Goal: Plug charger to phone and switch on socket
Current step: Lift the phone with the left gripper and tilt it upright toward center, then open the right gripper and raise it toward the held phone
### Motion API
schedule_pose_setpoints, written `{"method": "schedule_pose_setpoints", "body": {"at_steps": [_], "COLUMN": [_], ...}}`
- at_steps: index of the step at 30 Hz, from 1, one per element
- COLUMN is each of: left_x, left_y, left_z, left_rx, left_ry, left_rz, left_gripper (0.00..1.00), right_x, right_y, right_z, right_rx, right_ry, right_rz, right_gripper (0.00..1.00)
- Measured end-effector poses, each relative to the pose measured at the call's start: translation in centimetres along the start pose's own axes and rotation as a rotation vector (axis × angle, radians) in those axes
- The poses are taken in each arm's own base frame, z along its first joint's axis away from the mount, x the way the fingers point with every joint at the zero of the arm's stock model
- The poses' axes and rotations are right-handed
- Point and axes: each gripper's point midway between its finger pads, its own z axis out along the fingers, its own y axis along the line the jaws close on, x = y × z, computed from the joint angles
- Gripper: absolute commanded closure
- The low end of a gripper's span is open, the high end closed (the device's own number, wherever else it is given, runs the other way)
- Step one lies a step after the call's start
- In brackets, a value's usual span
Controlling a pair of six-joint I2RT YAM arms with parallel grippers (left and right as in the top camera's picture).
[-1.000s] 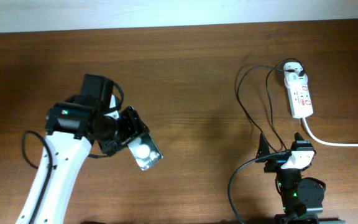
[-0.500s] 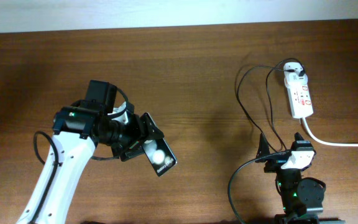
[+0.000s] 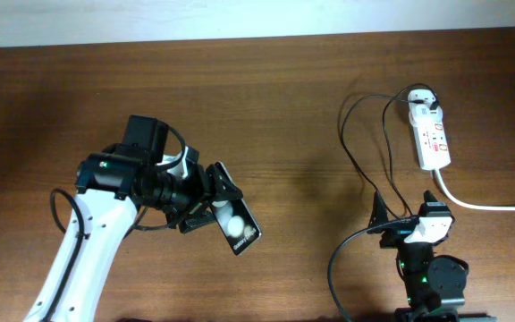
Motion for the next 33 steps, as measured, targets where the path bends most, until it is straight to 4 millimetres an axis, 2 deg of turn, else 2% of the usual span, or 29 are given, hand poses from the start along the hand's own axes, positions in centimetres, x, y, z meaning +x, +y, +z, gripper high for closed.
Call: {"method": "schedule_pose_setpoints", "body": {"at_steps": [7, 14, 19, 25, 33], "left_x": [-0.9, -4.3, -5.9, -6.0, -5.8], "left_y": [-0.4, 1.5, 1.5, 1.0, -0.2], "left_z": [0.5, 4.1, 6.3, 7.5, 7.2], "left_rx": [0.017, 0.015, 0.096, 0.169, 0.241], "left_ry": [-0.004, 0.11, 0.199, 0.285, 0.321], "left_rz": [0.009, -0.134, -0.192, -0.238, -0.231], "left_gripper": [0.32, 0.33, 0.33, 0.33, 0.32], "right_x": [0.0, 0.0, 0.0, 0.0, -0.1], "right_y": [0.0, 0.0, 0.0, 0.0, 0.0], "right_z": [0.0, 0.0, 0.0, 0.0, 0.0], "right_rx": [0.0, 0.0, 0.0, 0.0, 0.0], "right_ry": [0.0, 0.0, 0.0, 0.0, -0.003], "right_rz": [0.0, 0.0, 0.0, 0.0, 0.0], "right_gripper": [0.01, 0.01, 0.01, 0.01, 0.01]}}
